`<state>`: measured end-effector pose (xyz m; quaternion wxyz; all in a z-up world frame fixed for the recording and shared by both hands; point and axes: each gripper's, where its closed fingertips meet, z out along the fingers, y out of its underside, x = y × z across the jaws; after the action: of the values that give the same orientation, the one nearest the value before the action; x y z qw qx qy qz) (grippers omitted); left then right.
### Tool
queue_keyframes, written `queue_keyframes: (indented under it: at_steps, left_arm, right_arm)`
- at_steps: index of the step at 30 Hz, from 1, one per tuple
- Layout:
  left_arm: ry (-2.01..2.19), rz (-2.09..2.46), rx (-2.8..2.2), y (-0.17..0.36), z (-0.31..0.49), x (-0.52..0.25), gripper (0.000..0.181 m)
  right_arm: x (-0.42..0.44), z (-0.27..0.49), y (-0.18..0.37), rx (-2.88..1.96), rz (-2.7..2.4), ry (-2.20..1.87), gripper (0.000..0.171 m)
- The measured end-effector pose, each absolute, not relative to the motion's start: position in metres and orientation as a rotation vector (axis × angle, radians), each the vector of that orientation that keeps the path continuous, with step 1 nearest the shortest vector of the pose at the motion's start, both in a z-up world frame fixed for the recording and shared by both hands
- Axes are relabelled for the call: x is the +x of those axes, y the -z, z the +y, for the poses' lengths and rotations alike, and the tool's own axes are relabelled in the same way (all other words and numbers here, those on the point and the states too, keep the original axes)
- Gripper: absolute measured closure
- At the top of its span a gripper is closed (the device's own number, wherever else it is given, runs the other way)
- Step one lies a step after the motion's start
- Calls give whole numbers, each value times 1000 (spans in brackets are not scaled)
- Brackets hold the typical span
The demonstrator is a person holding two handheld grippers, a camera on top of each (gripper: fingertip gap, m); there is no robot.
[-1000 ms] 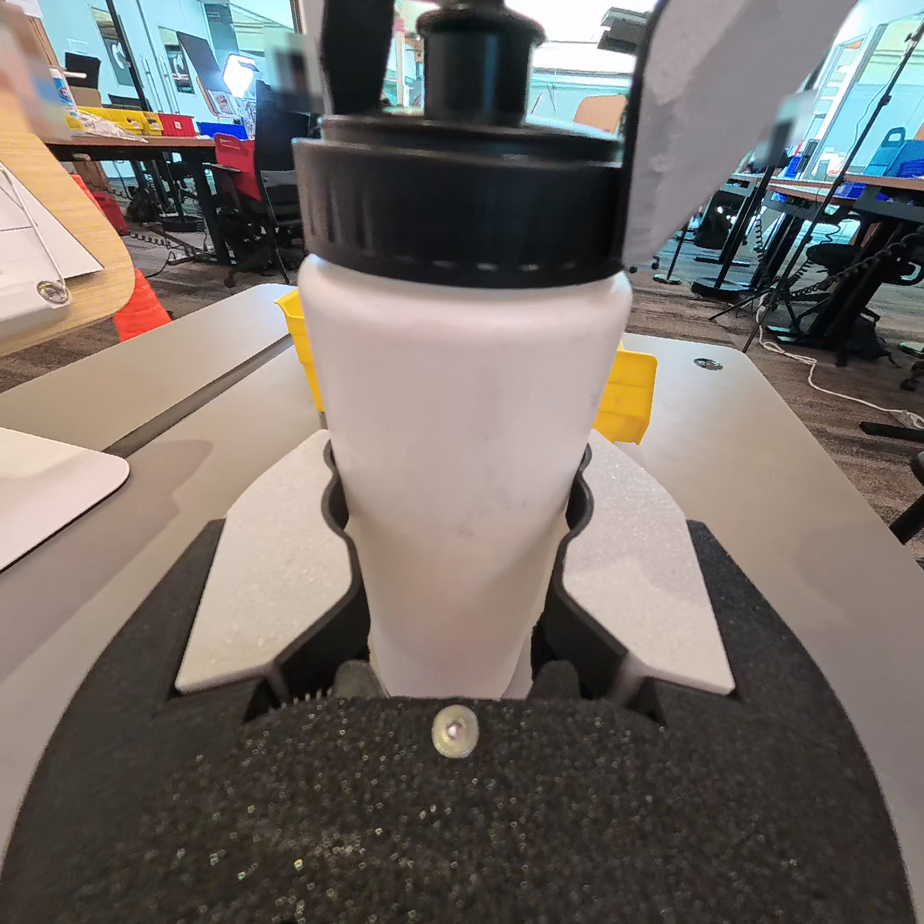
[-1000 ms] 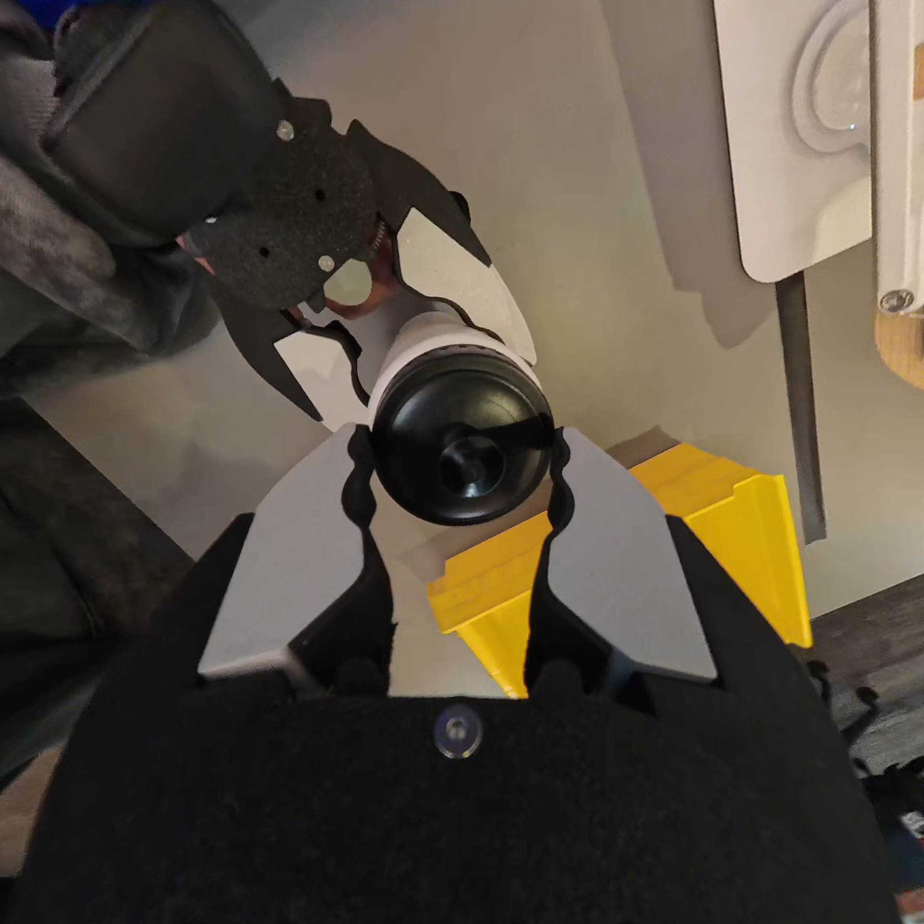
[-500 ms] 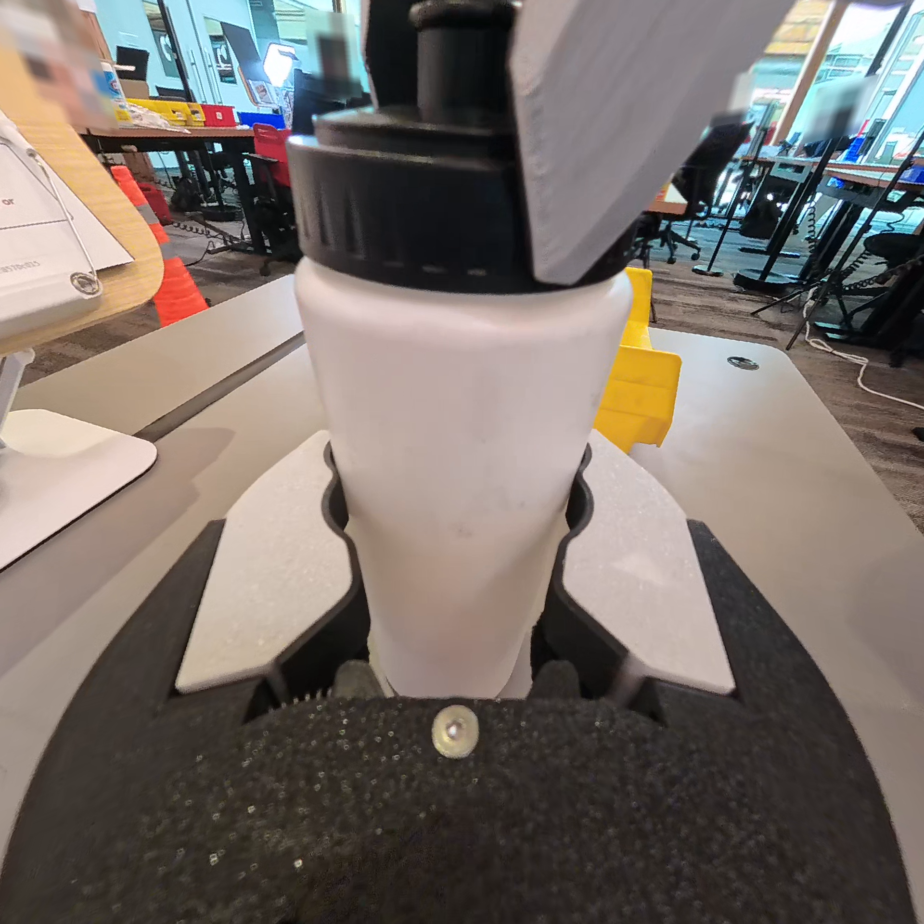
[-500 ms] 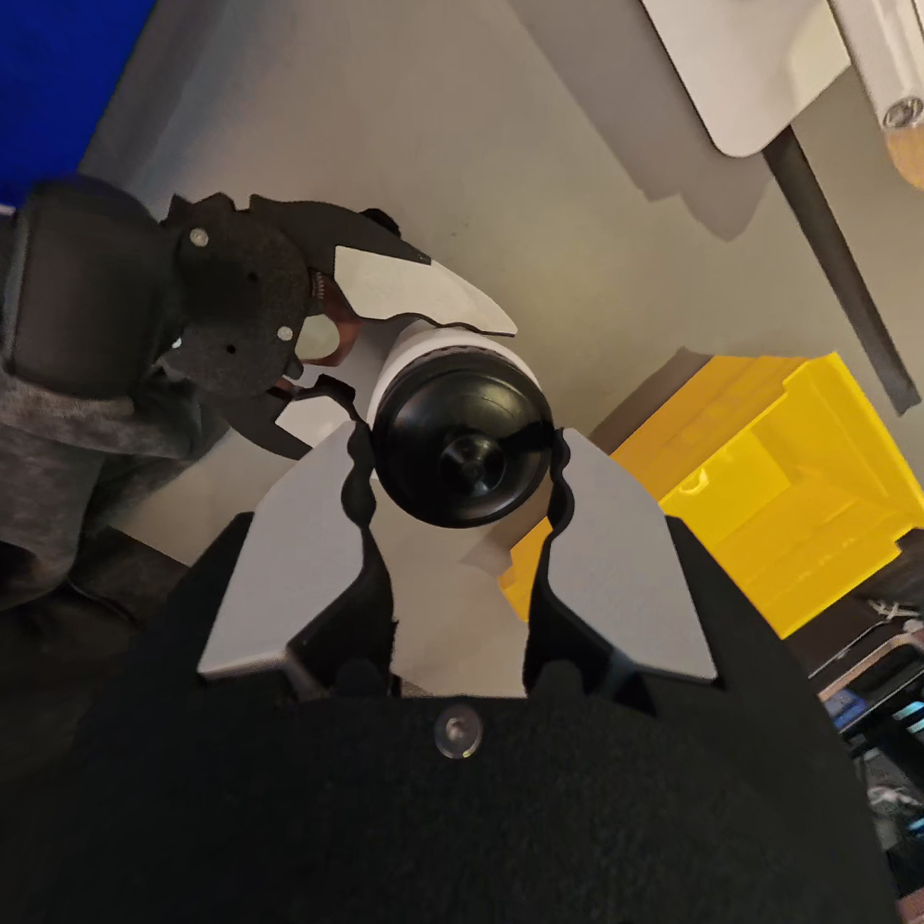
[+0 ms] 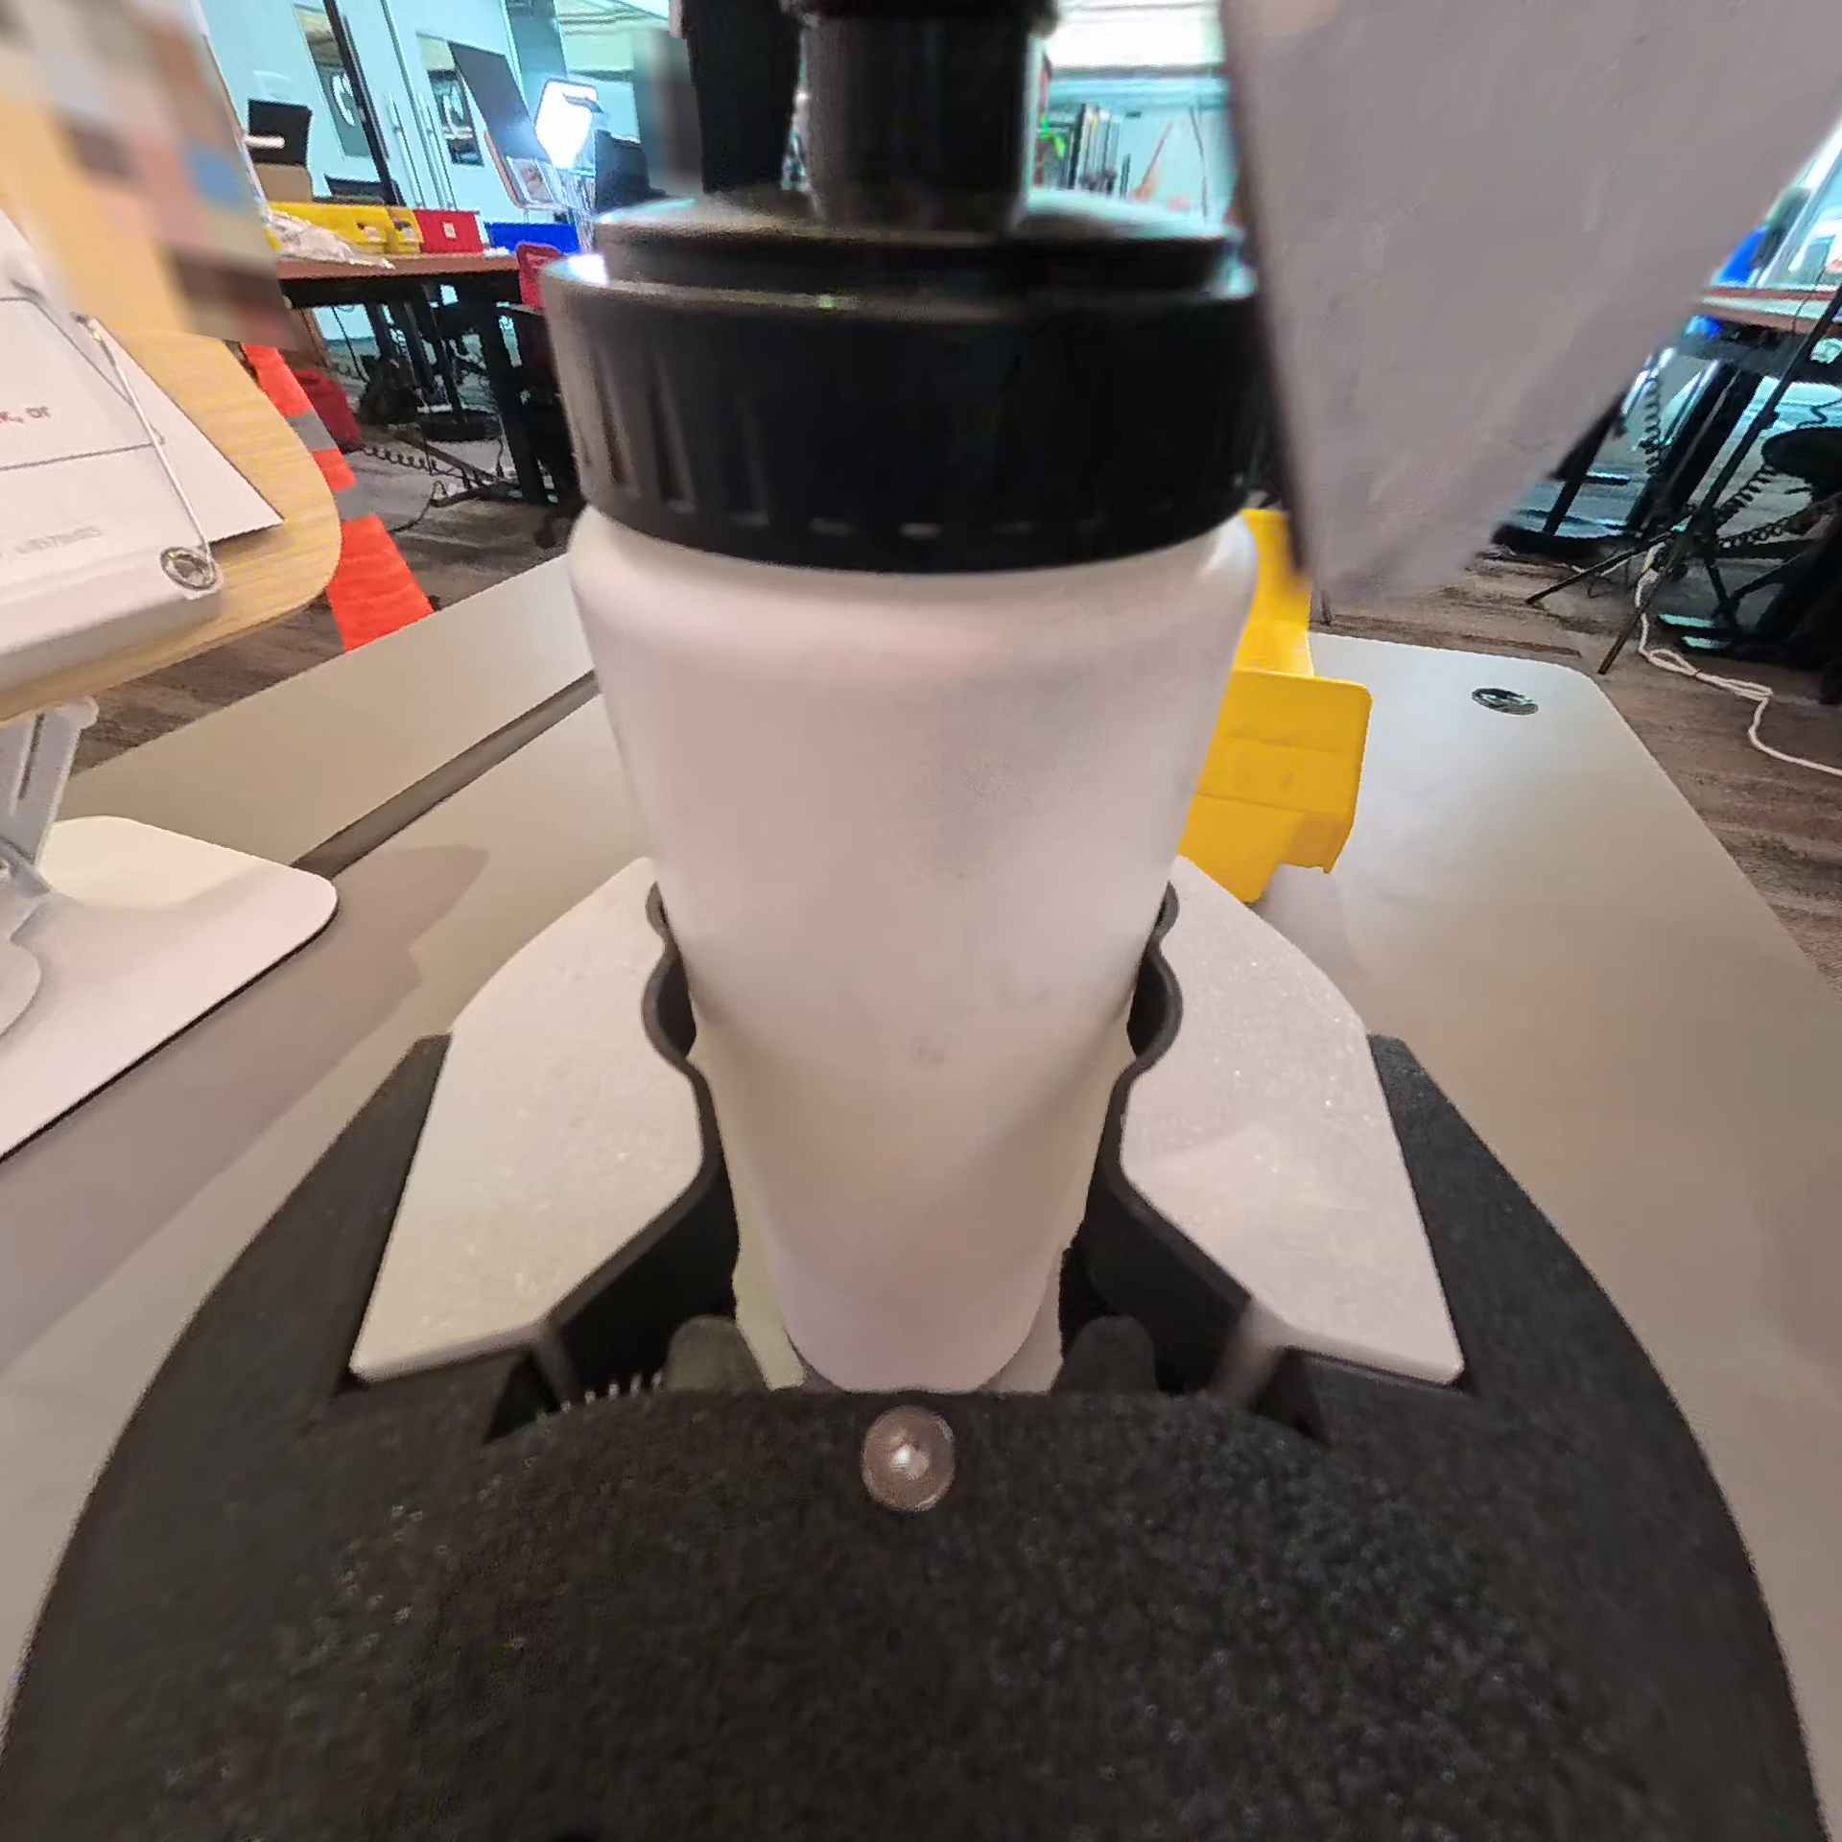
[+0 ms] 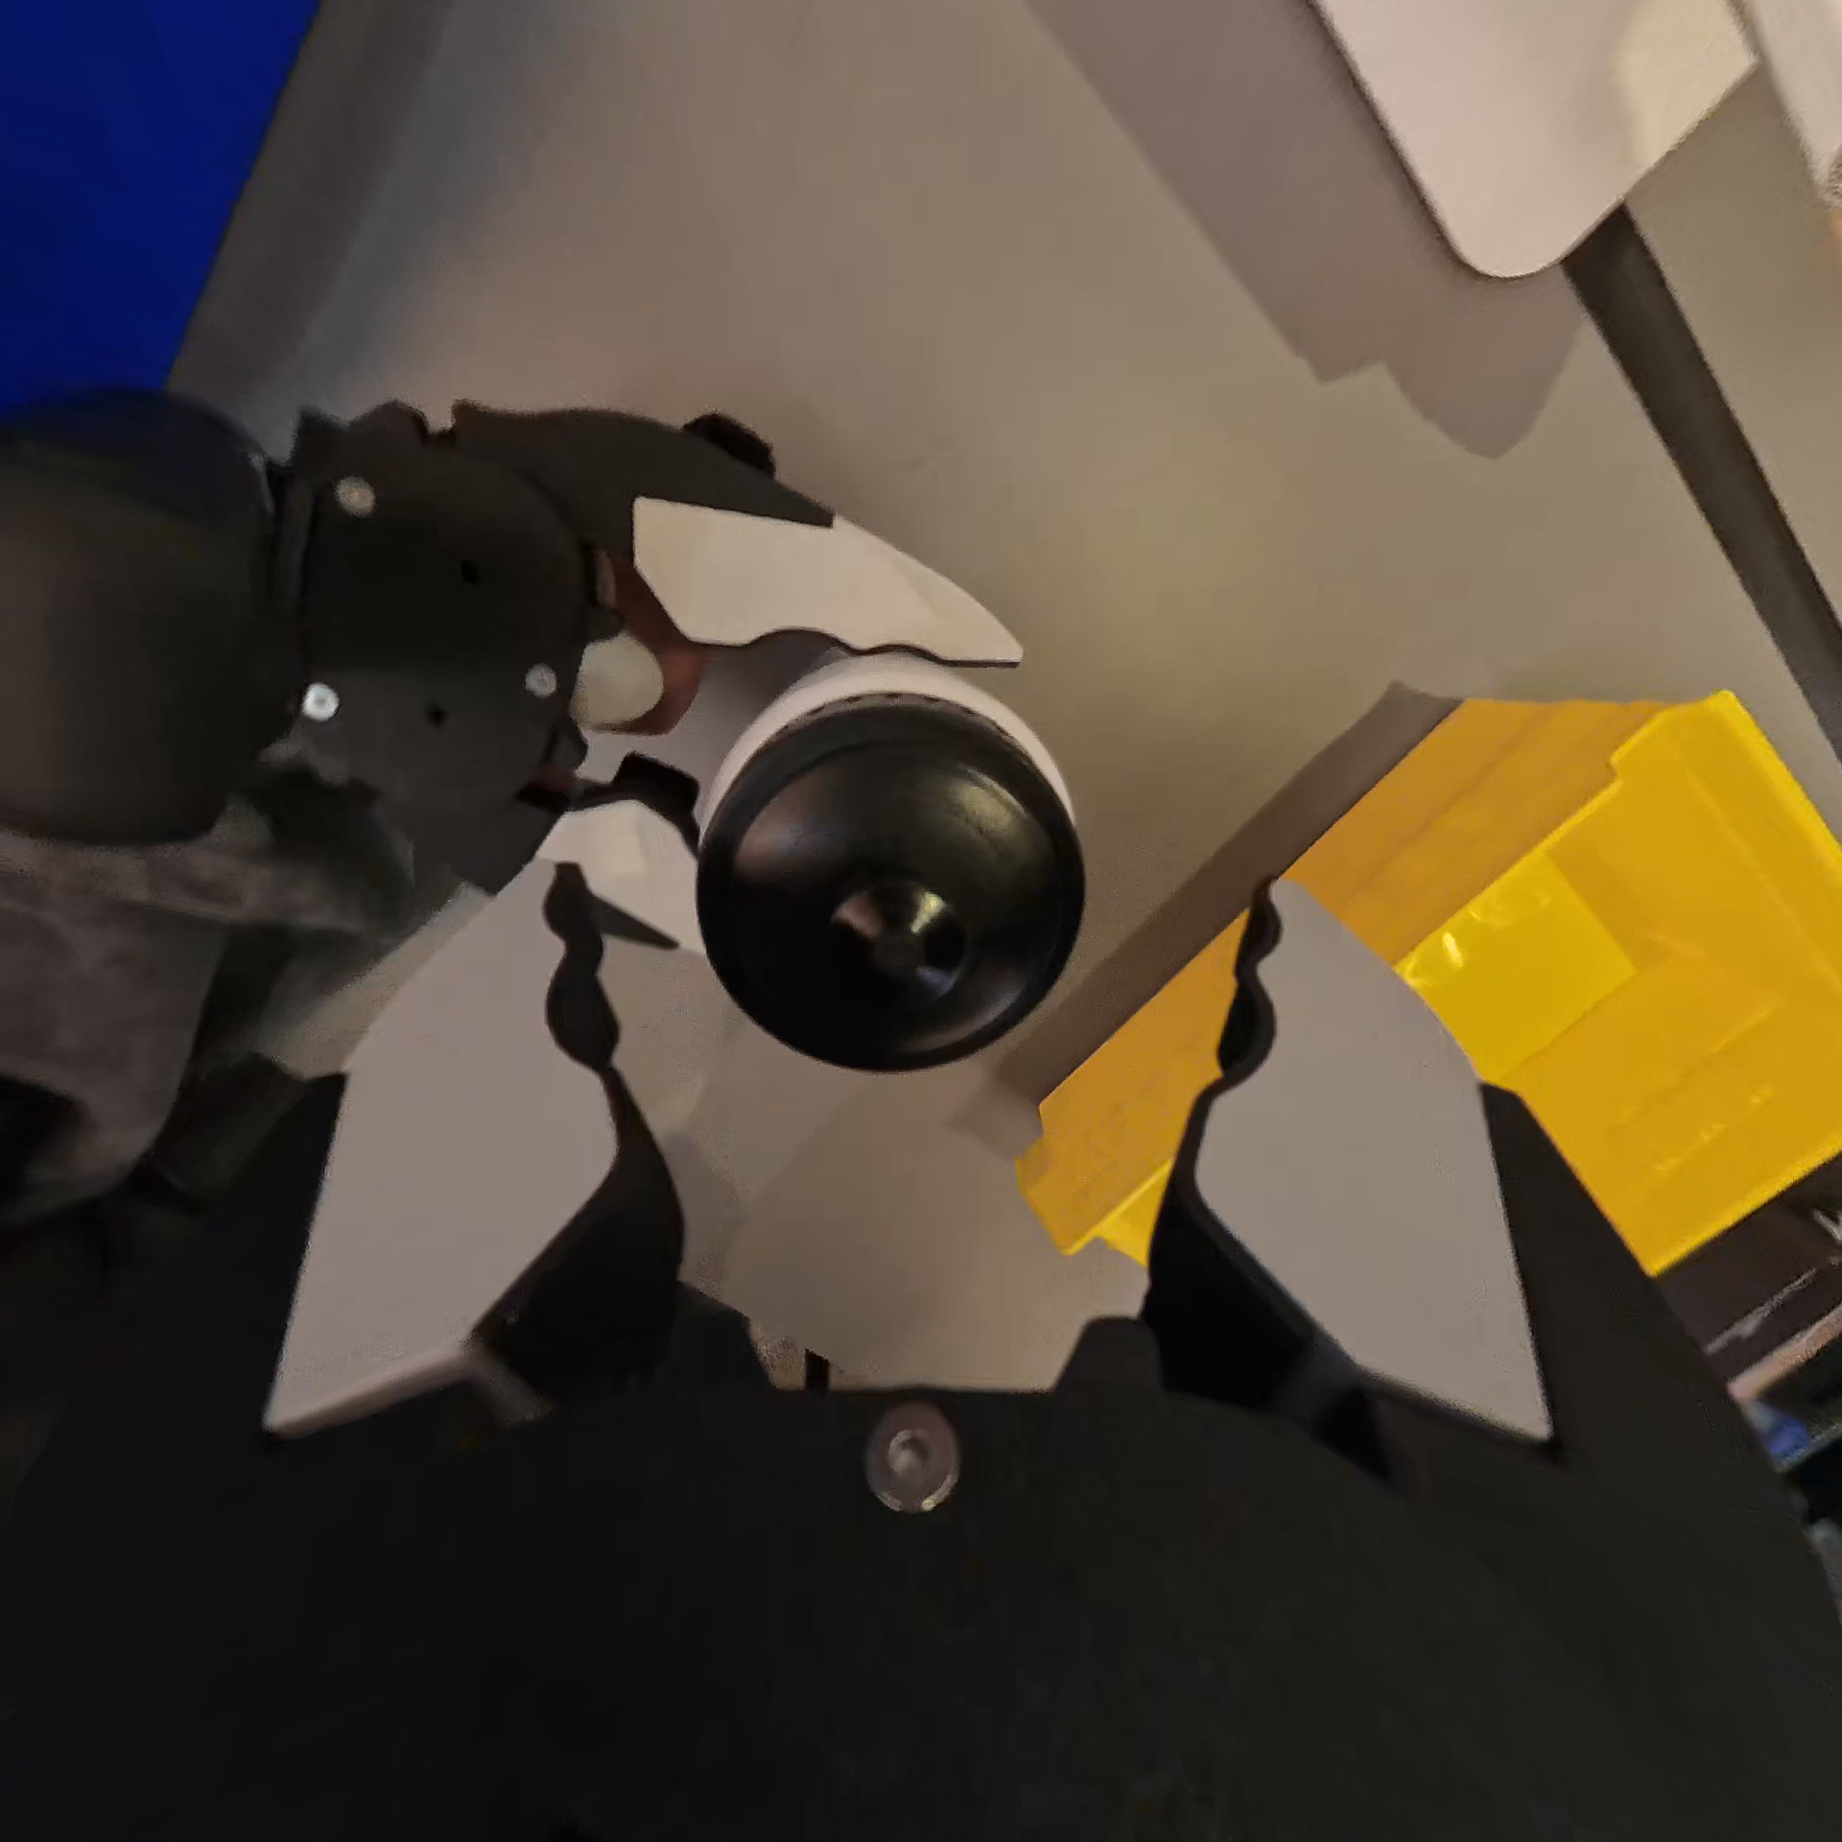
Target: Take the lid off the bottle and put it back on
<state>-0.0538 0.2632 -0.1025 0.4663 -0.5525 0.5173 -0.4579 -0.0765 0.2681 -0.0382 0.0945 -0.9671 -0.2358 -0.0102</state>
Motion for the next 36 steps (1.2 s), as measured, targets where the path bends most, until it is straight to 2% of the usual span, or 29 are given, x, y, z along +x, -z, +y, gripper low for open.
queue_keyframes:
  at_steps: [3, 7, 8, 10, 14, 18, 20, 25, 28, 36]
  left_arm:
    - [1127, 1276, -1355, 103, 263, -54, 95]
    - [1172, 1301, -1321, 102, 258, -56, 95]
    - [1186, 1310, -1310, 102, 255, -56, 95]
    - [1203, 1328, -1295, 102, 251, -56, 95]
    - [1238, 1378, -1272, 102, 241, -57, 95]
    - [1265, 1418, -1255, 103, 234, -61, 95]
    - [1277, 1421, -1250, 102, 233, -62, 95]
    - [1301, 1421, -1244, 103, 233, -62, 95]
    - [1302, 1426, -1248, 103, 234, -62, 95]
    - [1288, 1417, -1253, 103, 235, -61, 95]
  right_arm:
    - [-77, 270, 15, -2732, -971, -77, 56]
    - [-63, 280, -7, -2289, -1623, 174, 58]
    - [-67, 277, -7, -2180, -1772, 171, 62]
    - [-79, 261, -3, -1988, -2040, 42, 83]
    - [-93, 237, 2, -1791, -2362, -165, 78]
    - [-81, 243, 19, -1564, -2624, -58, 94]
    - [-81, 244, 26, -1427, -2688, -56, 99]
    - [-88, 248, 34, -1225, -2726, -86, 93]
    - [-86, 245, 36, -1206, -2790, -135, 100]
    - [-85, 245, 36, -1318, -2754, -156, 100]
